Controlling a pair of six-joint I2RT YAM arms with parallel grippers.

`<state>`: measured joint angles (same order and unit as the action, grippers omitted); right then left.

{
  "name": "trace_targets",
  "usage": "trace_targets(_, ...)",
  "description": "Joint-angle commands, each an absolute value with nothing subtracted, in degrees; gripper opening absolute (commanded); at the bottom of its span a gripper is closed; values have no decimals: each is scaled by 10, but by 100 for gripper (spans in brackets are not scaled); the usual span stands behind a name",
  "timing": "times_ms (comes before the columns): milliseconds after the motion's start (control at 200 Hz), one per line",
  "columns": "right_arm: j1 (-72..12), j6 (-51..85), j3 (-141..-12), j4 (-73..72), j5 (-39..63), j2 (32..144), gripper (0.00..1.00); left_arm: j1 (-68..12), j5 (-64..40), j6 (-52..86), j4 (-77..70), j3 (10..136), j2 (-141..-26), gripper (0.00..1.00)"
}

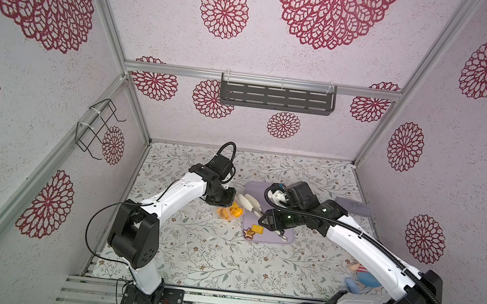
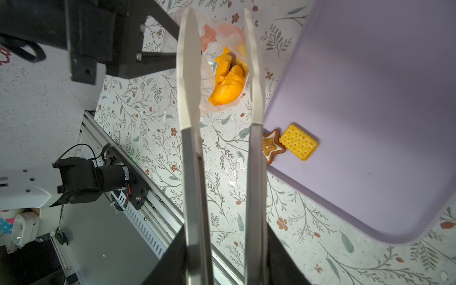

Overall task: Put the cookies into a resealable bag to prevent moisture
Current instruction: Place the cookie in the ziploc bag, then pick up the cookie from the tray.

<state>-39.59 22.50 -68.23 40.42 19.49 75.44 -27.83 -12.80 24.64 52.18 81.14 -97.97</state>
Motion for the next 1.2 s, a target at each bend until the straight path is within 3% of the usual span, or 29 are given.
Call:
trace_targets(0,-369,214,-711,444,160,694,43,-273,-120,245,516,817,-970,0)
trace_targets(190,-358,181,-669,554,83,662,43,-272,-110,239,519,817,-972,0)
trace_targets(360,-400,135,-610,570,6,647,44,-271,-112,239,519,815,-970,0)
trace_targets(1196,-492,128,-648,593,-81,823,48,-271,-105,239,523,807,-954,0)
